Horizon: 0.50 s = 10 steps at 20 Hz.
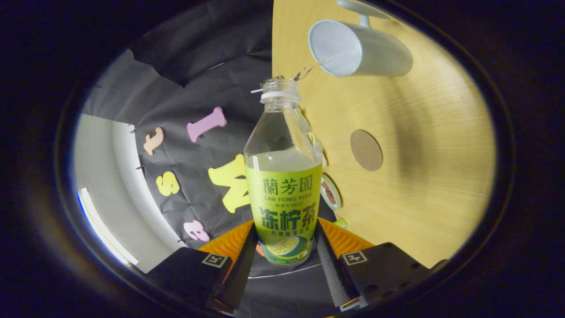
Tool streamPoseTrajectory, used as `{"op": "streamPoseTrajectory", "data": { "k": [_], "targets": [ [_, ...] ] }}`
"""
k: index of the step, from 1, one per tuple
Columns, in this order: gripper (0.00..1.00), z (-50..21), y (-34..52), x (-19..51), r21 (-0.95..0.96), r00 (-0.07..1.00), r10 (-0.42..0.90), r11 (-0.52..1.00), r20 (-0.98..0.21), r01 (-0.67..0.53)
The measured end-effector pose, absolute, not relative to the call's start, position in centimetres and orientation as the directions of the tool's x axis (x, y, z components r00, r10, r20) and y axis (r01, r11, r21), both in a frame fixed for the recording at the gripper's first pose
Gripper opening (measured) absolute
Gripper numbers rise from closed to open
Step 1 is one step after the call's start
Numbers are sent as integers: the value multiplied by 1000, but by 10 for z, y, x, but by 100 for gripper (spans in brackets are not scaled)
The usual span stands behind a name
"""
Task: Take the bottle from table, then pour the juice into the cup, finally place the bottle on the coaster
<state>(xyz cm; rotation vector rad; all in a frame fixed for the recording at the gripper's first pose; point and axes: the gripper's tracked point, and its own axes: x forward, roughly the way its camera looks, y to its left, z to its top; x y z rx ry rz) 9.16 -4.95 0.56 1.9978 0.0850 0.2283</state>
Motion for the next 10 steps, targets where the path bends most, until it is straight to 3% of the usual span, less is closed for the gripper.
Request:
{"op": "streamPoseTrajectory", "data": {
  "k": [10],
  "targets": [
    [79,14,-57,89,865,976,134,-495,170,-83]
  ]
}}
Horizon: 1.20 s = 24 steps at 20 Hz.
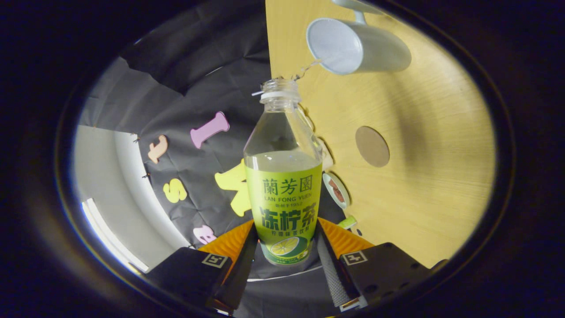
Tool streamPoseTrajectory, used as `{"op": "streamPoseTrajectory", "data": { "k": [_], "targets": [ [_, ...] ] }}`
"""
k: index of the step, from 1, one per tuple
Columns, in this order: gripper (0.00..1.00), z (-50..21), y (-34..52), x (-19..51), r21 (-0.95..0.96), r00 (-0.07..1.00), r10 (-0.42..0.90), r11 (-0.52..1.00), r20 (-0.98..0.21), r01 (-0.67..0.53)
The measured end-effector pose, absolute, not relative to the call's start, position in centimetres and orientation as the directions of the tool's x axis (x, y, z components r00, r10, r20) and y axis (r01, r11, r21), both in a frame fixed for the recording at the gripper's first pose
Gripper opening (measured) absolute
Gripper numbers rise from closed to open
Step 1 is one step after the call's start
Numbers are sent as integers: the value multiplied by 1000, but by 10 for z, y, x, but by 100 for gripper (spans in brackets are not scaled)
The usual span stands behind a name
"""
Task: Take the bottle from table, then pour the juice into the cup, finally place the bottle on the coaster
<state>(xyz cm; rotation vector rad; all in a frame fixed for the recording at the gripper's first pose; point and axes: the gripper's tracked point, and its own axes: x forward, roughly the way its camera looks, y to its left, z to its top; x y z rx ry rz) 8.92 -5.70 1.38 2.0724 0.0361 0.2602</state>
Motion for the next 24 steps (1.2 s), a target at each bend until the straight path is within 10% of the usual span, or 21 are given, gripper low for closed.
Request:
{"op": "streamPoseTrajectory", "data": {
  "k": [24],
  "targets": [
    [78,21,-70,86,773,974,89,-625,209,-109]
  ]
}}
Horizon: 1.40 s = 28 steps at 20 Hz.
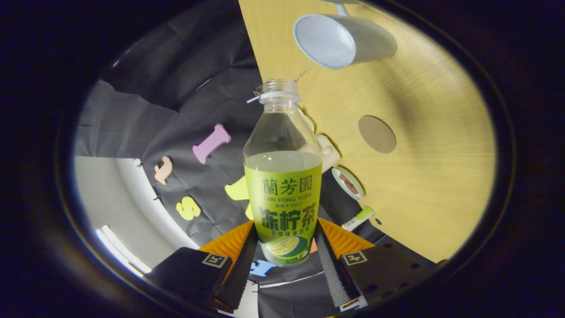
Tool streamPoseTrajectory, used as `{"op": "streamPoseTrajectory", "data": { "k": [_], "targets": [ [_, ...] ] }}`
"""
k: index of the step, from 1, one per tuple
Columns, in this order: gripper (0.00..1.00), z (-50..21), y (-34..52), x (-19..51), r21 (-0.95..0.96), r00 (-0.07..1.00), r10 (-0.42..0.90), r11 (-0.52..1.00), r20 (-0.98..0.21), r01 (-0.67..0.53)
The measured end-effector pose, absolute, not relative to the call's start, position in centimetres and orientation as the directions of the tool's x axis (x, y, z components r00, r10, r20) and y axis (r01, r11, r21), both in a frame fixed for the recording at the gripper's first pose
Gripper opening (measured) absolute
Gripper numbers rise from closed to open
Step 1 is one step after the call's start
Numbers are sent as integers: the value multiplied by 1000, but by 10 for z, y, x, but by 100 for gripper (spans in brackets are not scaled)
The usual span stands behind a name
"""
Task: Take the bottle from table, then pour the juice into the cup, finally place the bottle on the coaster
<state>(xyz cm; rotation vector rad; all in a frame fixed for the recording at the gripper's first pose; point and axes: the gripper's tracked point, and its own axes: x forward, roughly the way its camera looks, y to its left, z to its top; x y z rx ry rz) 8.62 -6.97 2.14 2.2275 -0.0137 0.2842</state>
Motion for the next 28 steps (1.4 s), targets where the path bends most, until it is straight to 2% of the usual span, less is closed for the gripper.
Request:
{"op": "streamPoseTrajectory", "data": {
  "k": [8,11,16,24,28],
  "targets": [
    [79,27,-66,83,789,969,96,-602,227,-125],
    [78,27,-64,78,836,963,107,-526,246,-155],
    [78,11,-71,65,912,974,108,-386,198,-142],
    [79,-18,-57,51,997,990,128,-61,62,-55],
    [79,-44,-43,48,967,991,101,248,-85,57]
  ]
}}
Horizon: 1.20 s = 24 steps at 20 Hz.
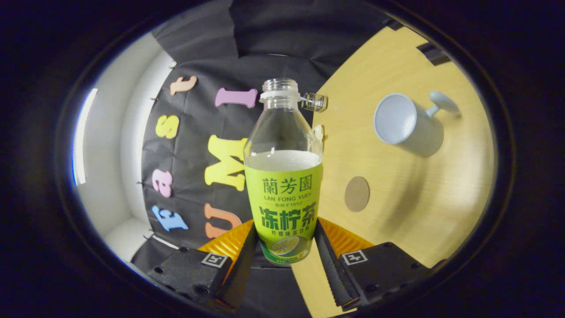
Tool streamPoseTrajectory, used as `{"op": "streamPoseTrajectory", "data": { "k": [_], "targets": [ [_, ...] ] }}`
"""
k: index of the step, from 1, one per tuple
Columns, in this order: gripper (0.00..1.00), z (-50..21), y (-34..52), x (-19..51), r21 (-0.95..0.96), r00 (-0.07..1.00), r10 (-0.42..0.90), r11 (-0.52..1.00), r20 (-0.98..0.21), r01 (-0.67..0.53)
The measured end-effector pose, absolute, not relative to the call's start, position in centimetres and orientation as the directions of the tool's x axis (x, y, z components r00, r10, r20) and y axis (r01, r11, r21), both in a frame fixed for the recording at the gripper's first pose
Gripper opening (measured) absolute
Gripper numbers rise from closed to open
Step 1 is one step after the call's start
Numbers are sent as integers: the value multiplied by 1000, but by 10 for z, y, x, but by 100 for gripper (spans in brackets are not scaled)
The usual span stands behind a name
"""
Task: Take the bottle from table, then pour the juice into the cup, finally place the bottle on the coaster
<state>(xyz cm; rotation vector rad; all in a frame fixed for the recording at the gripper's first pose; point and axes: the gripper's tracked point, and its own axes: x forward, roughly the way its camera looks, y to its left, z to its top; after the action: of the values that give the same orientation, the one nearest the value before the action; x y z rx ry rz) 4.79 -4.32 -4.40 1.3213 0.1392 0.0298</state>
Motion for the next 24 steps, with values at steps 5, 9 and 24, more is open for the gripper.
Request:
{"op": "streamPoseTrajectory", "data": {
  "k": [5,9,24],
  "targets": [
    [79,-50,-41,39,839,995,21,538,-102,75],
    [79,-67,-52,39,656,987,-74,740,-141,150],
    [80,-68,-37,124,126,987,-104,985,-121,119]
  ]
}}
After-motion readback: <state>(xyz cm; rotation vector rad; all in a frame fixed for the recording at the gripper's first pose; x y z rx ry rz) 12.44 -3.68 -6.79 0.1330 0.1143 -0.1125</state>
